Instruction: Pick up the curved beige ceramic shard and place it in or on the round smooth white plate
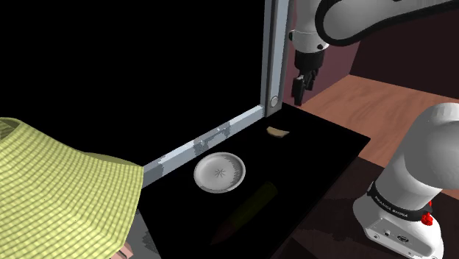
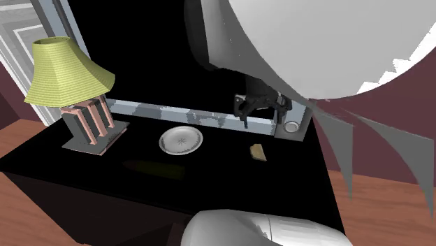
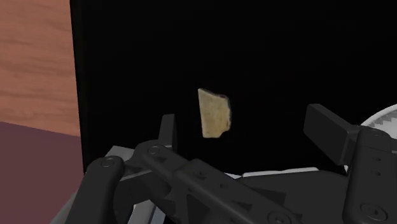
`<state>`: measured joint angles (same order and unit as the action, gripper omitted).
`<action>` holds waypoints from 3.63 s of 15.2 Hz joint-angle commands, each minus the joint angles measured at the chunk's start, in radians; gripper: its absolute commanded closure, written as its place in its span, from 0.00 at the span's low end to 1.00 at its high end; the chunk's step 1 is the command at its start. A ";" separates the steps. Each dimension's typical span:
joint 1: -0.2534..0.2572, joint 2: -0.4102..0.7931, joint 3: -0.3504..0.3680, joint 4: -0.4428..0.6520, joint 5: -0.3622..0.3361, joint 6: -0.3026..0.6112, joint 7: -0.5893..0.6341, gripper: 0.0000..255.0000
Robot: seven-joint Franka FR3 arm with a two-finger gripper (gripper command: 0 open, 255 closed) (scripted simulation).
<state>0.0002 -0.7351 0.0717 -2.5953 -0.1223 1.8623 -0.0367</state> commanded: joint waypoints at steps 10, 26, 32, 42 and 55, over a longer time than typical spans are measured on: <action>-0.040 0.334 0.052 -0.119 -0.116 0.439 0.084 0.00; -0.091 0.499 0.062 -0.150 -0.217 0.628 0.152 0.00; -0.091 0.500 0.062 -0.149 -0.218 0.629 0.152 1.00; -0.074 0.431 0.054 -0.133 -0.174 0.547 0.109 1.00; -0.069 0.581 -0.045 0.072 0.032 0.358 -0.014 0.00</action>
<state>-0.0653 -0.2255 0.0519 -2.5759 -0.1485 2.2476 -0.0261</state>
